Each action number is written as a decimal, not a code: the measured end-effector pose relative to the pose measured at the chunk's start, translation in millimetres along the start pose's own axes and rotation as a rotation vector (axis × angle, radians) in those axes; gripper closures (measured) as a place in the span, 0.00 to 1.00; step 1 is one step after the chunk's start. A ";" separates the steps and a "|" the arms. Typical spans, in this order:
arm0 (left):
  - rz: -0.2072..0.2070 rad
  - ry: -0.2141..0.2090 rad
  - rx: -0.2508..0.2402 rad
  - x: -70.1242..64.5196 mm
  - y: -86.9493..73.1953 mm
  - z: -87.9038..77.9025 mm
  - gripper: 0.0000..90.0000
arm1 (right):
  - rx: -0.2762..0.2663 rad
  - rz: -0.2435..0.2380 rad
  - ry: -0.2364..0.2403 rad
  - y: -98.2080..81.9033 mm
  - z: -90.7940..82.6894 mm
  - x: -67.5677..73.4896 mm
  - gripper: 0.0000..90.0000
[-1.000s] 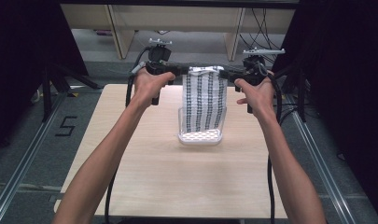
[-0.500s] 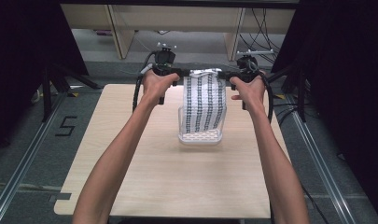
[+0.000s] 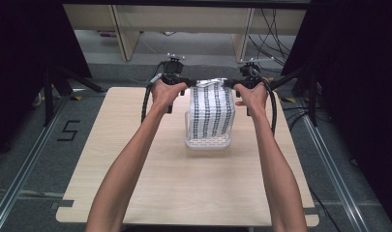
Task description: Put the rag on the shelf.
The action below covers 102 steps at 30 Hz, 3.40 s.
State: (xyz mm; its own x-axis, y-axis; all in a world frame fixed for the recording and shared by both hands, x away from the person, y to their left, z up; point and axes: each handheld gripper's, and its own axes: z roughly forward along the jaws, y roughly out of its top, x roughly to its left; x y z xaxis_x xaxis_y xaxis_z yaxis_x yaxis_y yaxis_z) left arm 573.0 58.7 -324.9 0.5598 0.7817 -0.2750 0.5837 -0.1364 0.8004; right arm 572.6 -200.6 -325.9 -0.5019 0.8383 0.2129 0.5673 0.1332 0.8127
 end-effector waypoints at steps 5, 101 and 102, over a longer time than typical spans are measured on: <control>-0.013 0.006 0.003 3.4 -3.4 -0.8 0.95 | 0.021 0.021 0.008 -3.5 6.8 1.1 0.92; 0.020 -0.116 0.003 -11.2 -60.2 -88.9 0.35 | -0.012 -0.135 0.045 -49.5 -82.7 31.1 0.43; 0.024 -0.114 0.004 -12.2 -60.7 -90.0 0.35 | -0.023 -0.140 0.044 -50.6 -83.1 31.3 0.43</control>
State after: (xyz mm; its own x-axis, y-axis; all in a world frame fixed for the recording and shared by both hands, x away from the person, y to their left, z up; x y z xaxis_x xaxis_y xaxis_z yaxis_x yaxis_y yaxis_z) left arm 477.8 112.2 -322.2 0.6367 0.7041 -0.3143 0.5713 -0.1571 0.8056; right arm 473.9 -225.0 -315.3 -0.6030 0.7887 0.1199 0.4751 0.2343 0.8482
